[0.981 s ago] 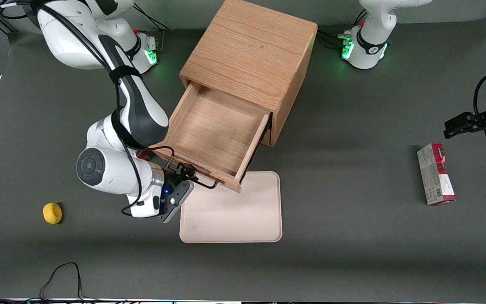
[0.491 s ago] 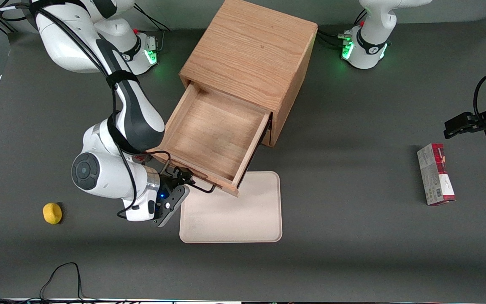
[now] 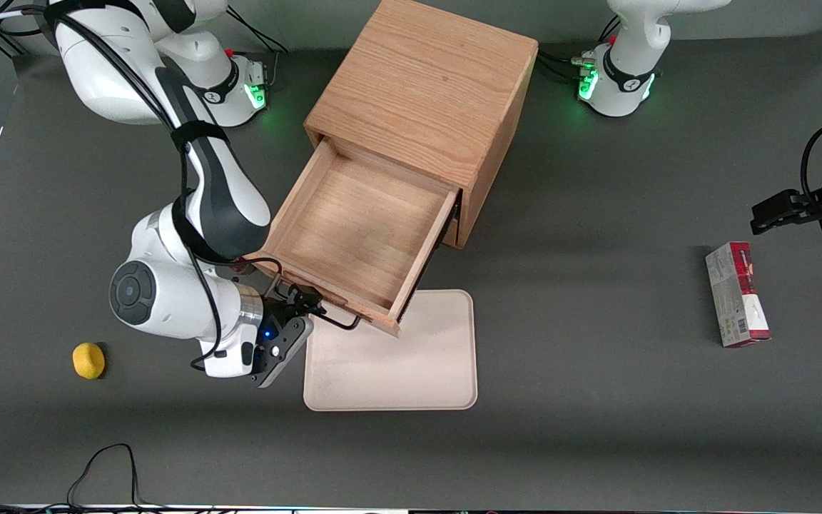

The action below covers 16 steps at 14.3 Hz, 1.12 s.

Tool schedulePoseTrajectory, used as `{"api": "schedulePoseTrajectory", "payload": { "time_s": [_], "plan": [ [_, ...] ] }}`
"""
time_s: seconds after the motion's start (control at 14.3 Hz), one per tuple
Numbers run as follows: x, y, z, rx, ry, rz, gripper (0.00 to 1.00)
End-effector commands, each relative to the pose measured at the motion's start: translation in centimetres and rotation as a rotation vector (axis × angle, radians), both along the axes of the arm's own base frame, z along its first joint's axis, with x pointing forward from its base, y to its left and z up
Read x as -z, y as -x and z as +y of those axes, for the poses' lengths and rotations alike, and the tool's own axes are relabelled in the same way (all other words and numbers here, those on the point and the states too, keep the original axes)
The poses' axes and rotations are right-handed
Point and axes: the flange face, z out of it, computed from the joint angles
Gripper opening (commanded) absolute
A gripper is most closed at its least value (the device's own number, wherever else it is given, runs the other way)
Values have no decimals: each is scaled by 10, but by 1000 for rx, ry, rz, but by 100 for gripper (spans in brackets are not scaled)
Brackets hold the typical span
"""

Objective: Open upper drawer
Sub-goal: 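Pull the handle outward with the right gripper, sliding the drawer open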

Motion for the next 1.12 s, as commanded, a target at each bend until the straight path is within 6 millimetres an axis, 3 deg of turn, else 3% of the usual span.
{"api": "schedulePoseTrajectory", "payload": {
  "time_s": [0.0,0.49,1.05],
  "plan": [
    [-17,-15,-11,27,-61,-18,100],
    [-11,-5,-8,-4,-54,61,100],
    [-74,-6,-51,-7,-68,127,100]
  ]
}}
